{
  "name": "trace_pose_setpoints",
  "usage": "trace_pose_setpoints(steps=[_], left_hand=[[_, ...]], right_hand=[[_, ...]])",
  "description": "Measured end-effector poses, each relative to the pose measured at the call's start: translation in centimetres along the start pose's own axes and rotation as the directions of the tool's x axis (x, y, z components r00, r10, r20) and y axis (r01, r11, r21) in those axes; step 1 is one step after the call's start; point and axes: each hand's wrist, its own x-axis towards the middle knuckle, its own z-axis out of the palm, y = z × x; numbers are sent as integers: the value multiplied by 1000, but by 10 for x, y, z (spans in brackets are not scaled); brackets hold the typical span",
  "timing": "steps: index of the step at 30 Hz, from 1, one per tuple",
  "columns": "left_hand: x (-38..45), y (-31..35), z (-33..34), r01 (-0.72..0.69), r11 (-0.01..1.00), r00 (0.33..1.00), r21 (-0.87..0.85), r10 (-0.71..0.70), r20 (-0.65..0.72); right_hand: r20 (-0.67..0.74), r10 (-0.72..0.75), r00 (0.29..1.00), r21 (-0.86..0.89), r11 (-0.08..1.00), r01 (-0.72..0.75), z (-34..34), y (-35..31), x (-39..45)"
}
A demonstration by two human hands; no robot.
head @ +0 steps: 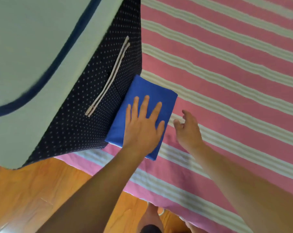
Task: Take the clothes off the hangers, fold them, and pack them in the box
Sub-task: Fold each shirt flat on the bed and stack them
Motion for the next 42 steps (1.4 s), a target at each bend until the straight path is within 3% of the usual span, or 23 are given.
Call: trace_pose_setpoints(steps=[2, 6, 11, 14, 16, 20, 24, 29, 33, 38, 42], left_hand=[[36, -21, 21, -87, 981, 983, 174, 56, 176], [51, -43, 55, -95, 979, 955, 181, 38, 295], [45, -18, 16, -6, 962, 881, 273, -124, 456], [27, 41, -23, 74, 964, 832, 254, -200, 517], [8, 109, -49, -3, 993, 819, 116, -64, 570], [-39, 280, -94, -111, 965, 710, -237, 244, 661], [-82, 439, -129, -234, 846, 644, -479, 504, 575], [-122, 574, -143, -197, 795, 680, -573, 532, 505], [-147, 644, -151, -135, 803, 713, -581, 486, 505], [-159, 676, -166, -74, 841, 736, -536, 409, 539], [-156, 678, -172, -42, 885, 763, -464, 328, 556]], right_hand=[[-34, -6, 999, -38, 999, 5, -15, 10, 4], [-80, 44, 996, -147, 988, -55, -68, 43, 0], [-42, 252, 967, -177, 950, -256, -145, 80, -55], [-30, 332, 943, -150, 931, -333, -202, 96, -115], [-13, 366, 931, -109, 925, -365, -244, 111, -157], [-57, 397, 916, -49, 915, -399, -335, 164, -245], [-231, 423, 876, 46, 904, -424, -428, 245, -340], [-247, 556, 794, 111, 830, -547, -528, 377, -461], [-335, 586, 738, 107, 802, -588, -608, 444, -479], [-369, 518, 772, 72, 844, -531, -673, 464, -411], [-311, 452, 836, -27, 875, -483, -656, 473, -352]])
